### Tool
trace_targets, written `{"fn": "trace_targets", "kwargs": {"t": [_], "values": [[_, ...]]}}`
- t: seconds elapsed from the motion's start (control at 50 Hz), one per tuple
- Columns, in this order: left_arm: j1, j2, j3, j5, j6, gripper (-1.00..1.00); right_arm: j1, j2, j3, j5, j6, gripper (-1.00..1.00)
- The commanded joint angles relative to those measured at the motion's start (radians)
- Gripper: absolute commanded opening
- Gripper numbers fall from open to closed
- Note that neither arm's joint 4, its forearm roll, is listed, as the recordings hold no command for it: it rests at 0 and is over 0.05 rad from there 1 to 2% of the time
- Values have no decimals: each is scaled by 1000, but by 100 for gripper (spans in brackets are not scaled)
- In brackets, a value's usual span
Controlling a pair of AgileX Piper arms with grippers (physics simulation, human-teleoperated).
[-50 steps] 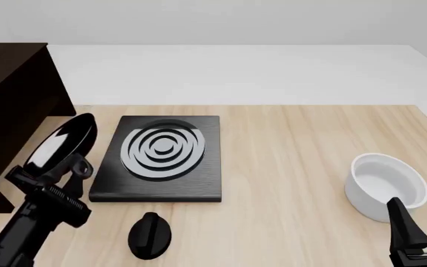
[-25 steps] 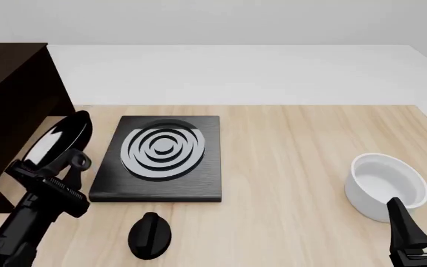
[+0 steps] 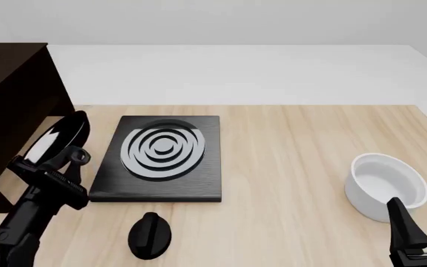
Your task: Put the frying pan under the cabinet shelf.
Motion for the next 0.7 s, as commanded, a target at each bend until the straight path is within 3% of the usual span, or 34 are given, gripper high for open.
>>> {"fn": "trace_targets", "kwargs": {"t": [0.02,0.7], "values": [[17,6,-22,-14,3,-100,0,0,0,0,0,100],[61,76,-63,-14,-7,-100,0,0,0,0,0,100]]}}
